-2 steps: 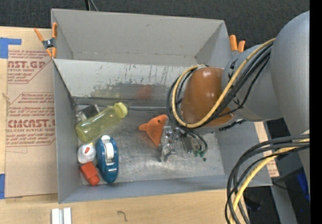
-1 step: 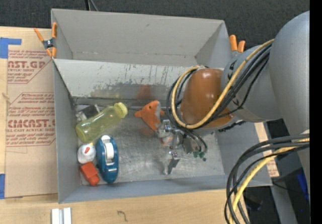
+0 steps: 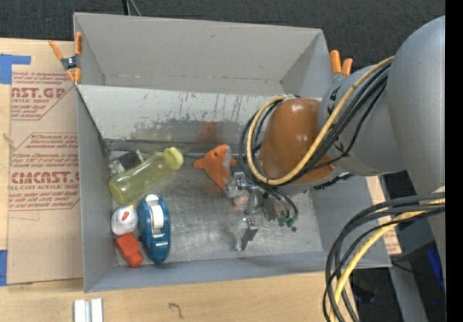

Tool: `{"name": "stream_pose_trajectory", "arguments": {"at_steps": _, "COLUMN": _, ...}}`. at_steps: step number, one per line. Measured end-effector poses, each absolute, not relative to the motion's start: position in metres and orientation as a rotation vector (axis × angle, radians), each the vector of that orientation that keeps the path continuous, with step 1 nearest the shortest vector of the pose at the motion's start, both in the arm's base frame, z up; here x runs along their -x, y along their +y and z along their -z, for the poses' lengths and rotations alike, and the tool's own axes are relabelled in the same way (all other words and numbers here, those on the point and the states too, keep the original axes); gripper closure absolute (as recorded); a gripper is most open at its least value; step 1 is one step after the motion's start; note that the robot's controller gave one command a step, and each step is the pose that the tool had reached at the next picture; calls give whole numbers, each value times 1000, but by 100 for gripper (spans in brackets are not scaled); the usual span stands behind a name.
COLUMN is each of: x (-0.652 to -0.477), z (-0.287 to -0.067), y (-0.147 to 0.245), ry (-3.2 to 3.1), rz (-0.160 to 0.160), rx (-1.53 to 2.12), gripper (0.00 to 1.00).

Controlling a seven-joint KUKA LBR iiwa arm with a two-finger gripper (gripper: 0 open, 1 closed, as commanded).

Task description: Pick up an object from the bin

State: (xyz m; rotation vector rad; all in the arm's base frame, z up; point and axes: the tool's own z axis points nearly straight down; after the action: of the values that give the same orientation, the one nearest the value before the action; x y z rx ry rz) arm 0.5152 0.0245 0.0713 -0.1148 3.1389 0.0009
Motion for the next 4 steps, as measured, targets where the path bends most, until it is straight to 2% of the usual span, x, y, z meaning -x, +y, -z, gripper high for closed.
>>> {"name": "stream_pose_trajectory", "arguments": {"at_steps": 1, "x": -568, "z": -87, "y": 16, "ry": 3132, "rz": -1, "rx": 214, "gripper": 100}}
{"name": "stream_pose_trajectory", "arguments": {"at_steps": 2, "x": -568, "z": -87, "y": 16, "ry": 3132, "rz": -1, "rx": 214, "gripper": 100}}
{"name": "stream_pose_trajectory", "arguments": {"at_steps": 3, "x": -565, "z": -127, "y": 21, "ry": 3128, "rz": -1, "rx": 336, "gripper": 100}}
{"name": "stream_pose_trajectory", "arguments": {"at_steps": 4, "x": -574, "z": -193, "y": 26, "ry": 3123, "rz": -2, "rx": 353, "gripper": 100}}
